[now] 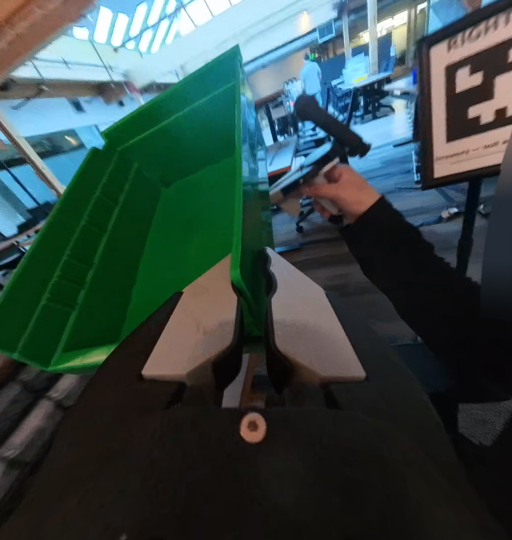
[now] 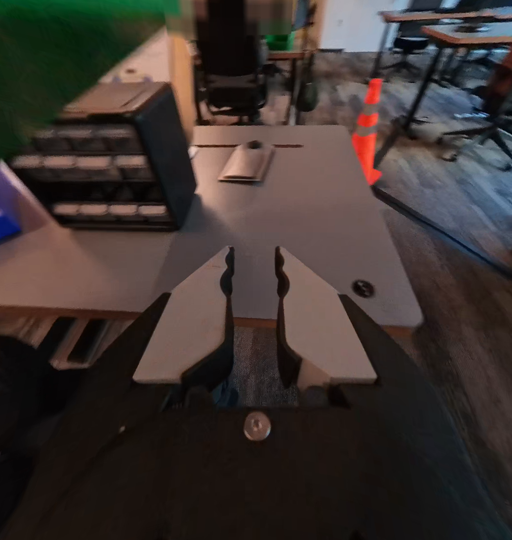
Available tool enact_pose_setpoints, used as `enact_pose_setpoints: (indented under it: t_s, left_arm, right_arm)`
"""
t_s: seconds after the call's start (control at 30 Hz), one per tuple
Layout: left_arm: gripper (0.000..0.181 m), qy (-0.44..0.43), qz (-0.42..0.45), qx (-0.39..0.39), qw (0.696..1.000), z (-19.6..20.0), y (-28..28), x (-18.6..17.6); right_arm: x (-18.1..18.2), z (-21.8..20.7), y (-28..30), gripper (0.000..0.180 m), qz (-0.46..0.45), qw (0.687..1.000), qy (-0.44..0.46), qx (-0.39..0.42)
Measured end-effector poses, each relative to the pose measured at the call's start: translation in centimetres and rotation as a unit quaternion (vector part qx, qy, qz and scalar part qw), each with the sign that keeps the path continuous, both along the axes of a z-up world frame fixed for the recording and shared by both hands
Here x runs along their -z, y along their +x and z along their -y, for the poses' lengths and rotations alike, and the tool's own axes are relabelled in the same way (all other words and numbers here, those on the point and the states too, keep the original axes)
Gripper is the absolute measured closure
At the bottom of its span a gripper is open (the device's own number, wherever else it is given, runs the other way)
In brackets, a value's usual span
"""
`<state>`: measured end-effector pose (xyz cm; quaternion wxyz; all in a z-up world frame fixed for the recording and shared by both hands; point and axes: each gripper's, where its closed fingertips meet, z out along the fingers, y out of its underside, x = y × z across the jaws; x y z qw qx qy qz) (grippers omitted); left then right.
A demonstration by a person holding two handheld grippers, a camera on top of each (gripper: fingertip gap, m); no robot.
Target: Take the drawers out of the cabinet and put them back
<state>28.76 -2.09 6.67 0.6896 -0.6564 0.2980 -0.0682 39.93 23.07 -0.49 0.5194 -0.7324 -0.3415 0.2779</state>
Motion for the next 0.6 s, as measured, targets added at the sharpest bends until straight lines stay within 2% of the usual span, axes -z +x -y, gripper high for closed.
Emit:
enact_pose_setpoints:
  t_s: [0.1, 0.2, 0.3, 0.47, 0.53, 0.6]
  left_arm:
    - [0.174, -0.068, -0.006, -0.024, 0.997, -6.2, 2.0, 5.6]
    - [0.175, -0.137, -0.016, -0.064, 0.988, -11.6, 2.2, 11.0]
    - [0.174, -0.173, -0.026, -0.103, 0.979, -16.5, 1.7, 15.0]
    - [0.175, -0.149, -0.042, -0.176, 0.972, -23.4, 2.0, 17.2]
    - [0.174, -0.152, -0.031, -0.16, 0.975, -23.6, 3.0, 16.8]
    - [0.172, -0.166, -0.013, -0.11, 0.98, -21.6, 3.9, 16.0]
  right_arm:
    - [0.4, -2.3, 3.5, 0.154, -0.048, 0.997, -0.03, 0.051]
    - [-0.3, -2.4, 3.5, 0.154, -0.123, 0.991, -0.052, 0.011]
    - [-0.6, -2.3, 2.2, 0.154, -0.171, 0.982, -0.074, -0.034]
    - [1.2, -3.0, -0.6, 0.148, -0.142, 0.984, -0.094, -0.052]
    - [2.0, -2.9, -1.8, 0.147, -0.118, 0.986, -0.098, -0.06]
    - [2.7, -2.5, -2.9, 0.144, -0.088, 0.989, -0.093, -0.075]
